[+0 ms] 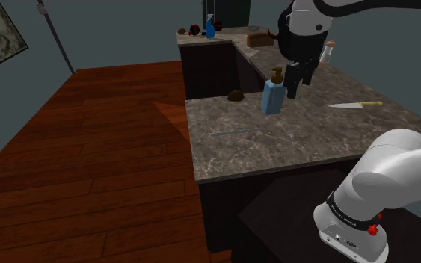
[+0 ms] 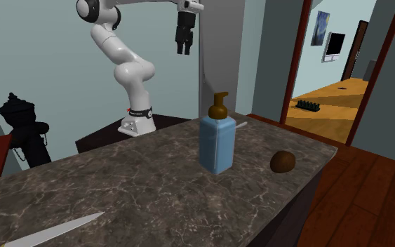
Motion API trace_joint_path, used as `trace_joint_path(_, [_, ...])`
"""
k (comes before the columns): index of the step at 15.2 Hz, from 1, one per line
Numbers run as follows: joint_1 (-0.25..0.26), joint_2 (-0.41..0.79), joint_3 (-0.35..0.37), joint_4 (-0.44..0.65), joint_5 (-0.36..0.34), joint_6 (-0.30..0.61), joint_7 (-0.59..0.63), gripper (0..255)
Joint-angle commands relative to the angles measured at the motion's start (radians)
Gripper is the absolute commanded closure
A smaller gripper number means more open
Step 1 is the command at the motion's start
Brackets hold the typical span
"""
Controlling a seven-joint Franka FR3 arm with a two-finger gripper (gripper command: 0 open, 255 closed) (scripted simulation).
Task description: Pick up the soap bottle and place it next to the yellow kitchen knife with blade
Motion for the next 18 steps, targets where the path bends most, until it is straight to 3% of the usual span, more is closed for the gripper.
trace_joint_path(1, [0.0, 0.0, 0.0, 0.0, 0.0, 0.0, 0.0, 0])
trace_joint_path(10, [-0.055, 0.244, -0.141, 0.104, -0.098, 0.156, -0.147, 0])
trace_joint_path(18, [-0.09, 0.502, -0.249, 0.278, -0.121, 0.257, -0.276, 0])
